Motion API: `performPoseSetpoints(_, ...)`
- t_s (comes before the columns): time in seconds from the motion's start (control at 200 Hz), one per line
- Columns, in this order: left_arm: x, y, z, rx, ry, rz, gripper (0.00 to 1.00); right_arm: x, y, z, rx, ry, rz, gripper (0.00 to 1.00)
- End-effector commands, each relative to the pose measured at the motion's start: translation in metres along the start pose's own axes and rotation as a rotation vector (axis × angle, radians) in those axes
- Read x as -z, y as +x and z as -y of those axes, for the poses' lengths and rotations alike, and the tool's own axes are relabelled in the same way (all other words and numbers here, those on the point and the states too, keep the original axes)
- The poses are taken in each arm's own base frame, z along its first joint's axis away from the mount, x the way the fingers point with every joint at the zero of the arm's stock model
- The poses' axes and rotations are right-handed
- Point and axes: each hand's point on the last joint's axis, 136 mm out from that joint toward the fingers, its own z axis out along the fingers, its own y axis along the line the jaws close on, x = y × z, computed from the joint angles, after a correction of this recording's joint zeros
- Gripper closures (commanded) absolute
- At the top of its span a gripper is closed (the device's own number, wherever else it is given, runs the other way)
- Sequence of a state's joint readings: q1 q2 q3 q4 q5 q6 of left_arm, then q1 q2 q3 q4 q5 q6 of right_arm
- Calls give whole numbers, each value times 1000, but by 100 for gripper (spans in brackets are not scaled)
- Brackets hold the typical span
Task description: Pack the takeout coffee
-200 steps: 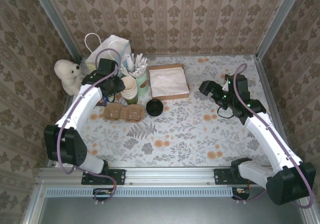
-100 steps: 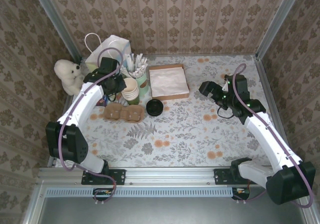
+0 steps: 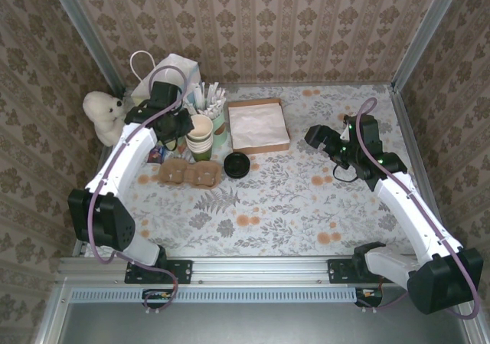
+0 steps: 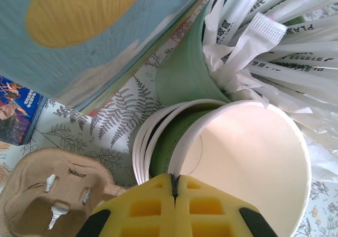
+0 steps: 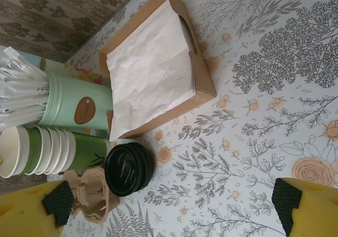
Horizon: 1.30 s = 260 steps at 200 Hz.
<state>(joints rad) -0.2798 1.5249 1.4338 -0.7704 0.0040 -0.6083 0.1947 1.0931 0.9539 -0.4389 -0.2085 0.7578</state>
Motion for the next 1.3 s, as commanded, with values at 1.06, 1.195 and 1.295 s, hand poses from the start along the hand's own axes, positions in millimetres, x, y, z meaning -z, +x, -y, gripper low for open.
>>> performPoseSetpoints(1.06,159,54,55,-294,394,-39,100,-19,17,-29,121,-56,-82,0)
performPoseSetpoints(1.195,137,97,59,-376,397,-139,100,-29,22,-26,143,-30,-92,0)
performPoseSetpoints(1.295,113,123,77,-434,430,-157,100,-34,26,-25,141,-30,-111,0)
